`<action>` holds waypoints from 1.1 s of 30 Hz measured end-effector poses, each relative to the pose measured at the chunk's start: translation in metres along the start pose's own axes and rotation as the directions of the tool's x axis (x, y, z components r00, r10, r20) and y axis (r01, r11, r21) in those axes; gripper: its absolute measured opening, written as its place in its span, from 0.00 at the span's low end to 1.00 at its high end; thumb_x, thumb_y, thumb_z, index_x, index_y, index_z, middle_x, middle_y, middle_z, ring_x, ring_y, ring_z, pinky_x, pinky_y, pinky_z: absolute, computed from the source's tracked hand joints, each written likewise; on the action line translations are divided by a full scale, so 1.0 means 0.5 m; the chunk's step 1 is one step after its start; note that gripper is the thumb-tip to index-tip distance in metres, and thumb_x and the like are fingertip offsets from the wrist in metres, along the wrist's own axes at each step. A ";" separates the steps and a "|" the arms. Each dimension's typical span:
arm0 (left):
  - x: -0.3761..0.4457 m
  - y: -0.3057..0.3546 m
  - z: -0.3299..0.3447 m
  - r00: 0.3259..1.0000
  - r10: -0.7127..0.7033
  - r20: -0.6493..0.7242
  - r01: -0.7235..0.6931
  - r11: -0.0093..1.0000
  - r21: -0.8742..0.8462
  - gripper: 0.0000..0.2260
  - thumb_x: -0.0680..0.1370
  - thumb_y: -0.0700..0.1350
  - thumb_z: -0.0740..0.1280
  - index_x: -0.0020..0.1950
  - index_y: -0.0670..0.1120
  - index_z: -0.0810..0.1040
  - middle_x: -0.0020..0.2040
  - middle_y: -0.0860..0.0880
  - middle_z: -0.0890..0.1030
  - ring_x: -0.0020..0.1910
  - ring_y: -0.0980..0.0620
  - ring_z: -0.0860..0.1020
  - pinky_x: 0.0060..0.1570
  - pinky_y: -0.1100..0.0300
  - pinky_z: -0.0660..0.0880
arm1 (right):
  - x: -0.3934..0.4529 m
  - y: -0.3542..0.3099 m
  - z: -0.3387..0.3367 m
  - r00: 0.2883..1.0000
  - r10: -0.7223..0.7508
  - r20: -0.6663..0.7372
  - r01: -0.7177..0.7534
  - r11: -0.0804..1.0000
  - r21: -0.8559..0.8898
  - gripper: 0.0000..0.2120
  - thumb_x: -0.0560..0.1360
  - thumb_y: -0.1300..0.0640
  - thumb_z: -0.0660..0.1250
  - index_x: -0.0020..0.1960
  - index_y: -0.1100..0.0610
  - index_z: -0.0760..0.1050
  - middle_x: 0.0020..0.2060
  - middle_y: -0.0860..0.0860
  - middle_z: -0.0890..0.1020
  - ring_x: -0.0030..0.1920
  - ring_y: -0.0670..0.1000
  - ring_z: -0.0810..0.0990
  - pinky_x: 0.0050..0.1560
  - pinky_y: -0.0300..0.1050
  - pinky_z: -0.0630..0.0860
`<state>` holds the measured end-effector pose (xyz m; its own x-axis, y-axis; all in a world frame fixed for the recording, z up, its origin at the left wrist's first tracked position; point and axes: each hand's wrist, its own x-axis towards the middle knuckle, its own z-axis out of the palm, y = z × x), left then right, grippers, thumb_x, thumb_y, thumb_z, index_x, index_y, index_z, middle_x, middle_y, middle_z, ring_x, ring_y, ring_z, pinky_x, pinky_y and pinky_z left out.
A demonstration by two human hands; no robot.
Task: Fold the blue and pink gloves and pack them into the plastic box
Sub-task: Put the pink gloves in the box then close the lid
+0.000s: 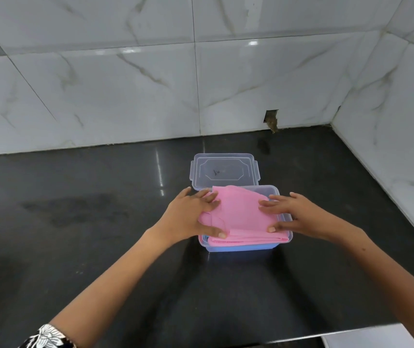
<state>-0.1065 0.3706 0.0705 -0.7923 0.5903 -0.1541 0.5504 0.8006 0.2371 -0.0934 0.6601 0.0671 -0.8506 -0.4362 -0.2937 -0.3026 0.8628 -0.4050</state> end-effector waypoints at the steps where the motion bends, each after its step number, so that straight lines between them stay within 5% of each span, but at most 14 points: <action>1: 0.001 0.002 0.002 1.000 0.000 0.003 0.000 0.999 0.035 0.39 0.69 0.69 0.63 0.74 0.50 0.62 0.77 0.53 0.56 0.76 0.56 0.53 0.74 0.53 0.42 | 0.001 0.000 0.002 1.000 -0.001 0.000 0.001 1.000 -0.026 0.29 0.71 0.41 0.66 0.70 0.46 0.66 0.72 0.40 0.64 0.75 0.44 0.55 0.74 0.53 0.45; 15: 0.034 0.008 0.030 0.996 0.033 0.081 -0.058 0.945 0.323 0.38 0.74 0.67 0.55 0.77 0.47 0.51 0.78 0.49 0.50 0.77 0.49 0.49 0.74 0.50 0.41 | 0.024 -0.048 0.023 0.997 0.059 -0.053 -0.076 0.892 -0.446 0.34 0.73 0.36 0.61 0.74 0.49 0.58 0.75 0.47 0.60 0.76 0.49 0.52 0.74 0.56 0.40; 21: 0.021 -0.026 0.001 0.991 0.100 0.085 -0.100 0.995 -0.014 0.22 0.81 0.58 0.48 0.74 0.53 0.63 0.77 0.53 0.56 0.76 0.57 0.53 0.72 0.57 0.42 | 0.023 -0.031 0.027 0.994 0.015 -0.109 -0.063 0.892 -0.448 0.28 0.74 0.44 0.65 0.72 0.46 0.63 0.73 0.43 0.64 0.76 0.48 0.54 0.75 0.55 0.41; 25: 0.030 -0.030 -0.002 0.988 0.143 0.050 -0.149 0.980 0.130 0.18 0.80 0.55 0.57 0.70 0.55 0.69 0.76 0.54 0.61 0.72 0.57 0.63 0.71 0.60 0.50 | 0.021 -0.019 0.028 0.994 0.010 -0.107 -0.051 0.917 -0.396 0.28 0.72 0.43 0.67 0.70 0.44 0.65 0.72 0.41 0.66 0.76 0.46 0.54 0.74 0.55 0.40; 33: 0.058 -0.004 0.024 0.990 0.123 0.067 -0.140 0.898 0.416 0.24 0.78 0.45 0.62 0.73 0.47 0.61 0.74 0.49 0.66 0.70 0.50 0.67 0.72 0.56 0.59 | 0.042 -0.041 0.038 0.994 0.056 -0.096 -0.099 0.839 -0.535 0.33 0.69 0.40 0.69 0.71 0.47 0.65 0.73 0.52 0.65 0.75 0.50 0.57 0.74 0.55 0.38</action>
<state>-0.1273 0.3873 0.0541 -0.6989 0.6900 -0.1881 0.7150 0.6794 -0.1647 -0.0969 0.6286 0.0526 -0.9035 -0.3607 -0.2313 -0.3998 0.9039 0.1519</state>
